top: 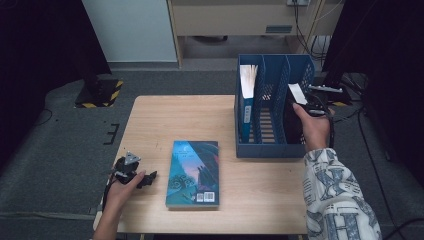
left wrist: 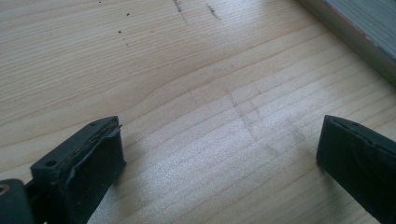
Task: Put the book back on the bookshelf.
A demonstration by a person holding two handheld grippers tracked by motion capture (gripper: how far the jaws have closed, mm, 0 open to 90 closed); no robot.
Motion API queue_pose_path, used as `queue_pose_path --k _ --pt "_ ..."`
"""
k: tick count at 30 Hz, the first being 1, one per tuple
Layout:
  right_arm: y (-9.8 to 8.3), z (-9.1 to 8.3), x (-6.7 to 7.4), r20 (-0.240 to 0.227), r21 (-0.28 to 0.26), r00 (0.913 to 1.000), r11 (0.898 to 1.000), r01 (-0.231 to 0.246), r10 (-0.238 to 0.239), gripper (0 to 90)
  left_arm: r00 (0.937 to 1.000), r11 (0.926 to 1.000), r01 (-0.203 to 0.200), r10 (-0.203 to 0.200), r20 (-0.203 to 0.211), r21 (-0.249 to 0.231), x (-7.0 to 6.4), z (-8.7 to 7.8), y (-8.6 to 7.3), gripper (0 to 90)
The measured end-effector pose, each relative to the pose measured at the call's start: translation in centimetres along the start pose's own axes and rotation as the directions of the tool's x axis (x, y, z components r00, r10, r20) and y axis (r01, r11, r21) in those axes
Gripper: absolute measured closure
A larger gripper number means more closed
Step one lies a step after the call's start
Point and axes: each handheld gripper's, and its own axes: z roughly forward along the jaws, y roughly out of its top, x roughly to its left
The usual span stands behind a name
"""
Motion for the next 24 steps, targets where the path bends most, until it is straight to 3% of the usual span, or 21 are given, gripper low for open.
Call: queue_pose_path --k 9,15,24 --pt "0.18 -0.20 0.14 0.035 0.007 0.9992 1.000 0.020 -0.020 48.7 1.0000 1.0000 0.000 0.000 0.001 0.000 -0.01 0.01 0.01 0.0" --pt "0.21 -0.40 0.24 0.052 0.006 0.9969 0.998 0.059 -0.059 52.4 1.0000 1.0000 0.001 -0.001 0.001 -0.001 -0.02 0.02 0.01 0.0" --pt "0.24 -0.83 -0.08 0.064 0.007 0.9975 1.000 0.029 -0.030 53.4 1.0000 1.0000 -0.001 0.001 0.001 0.000 -0.01 0.02 0.01 0.0"
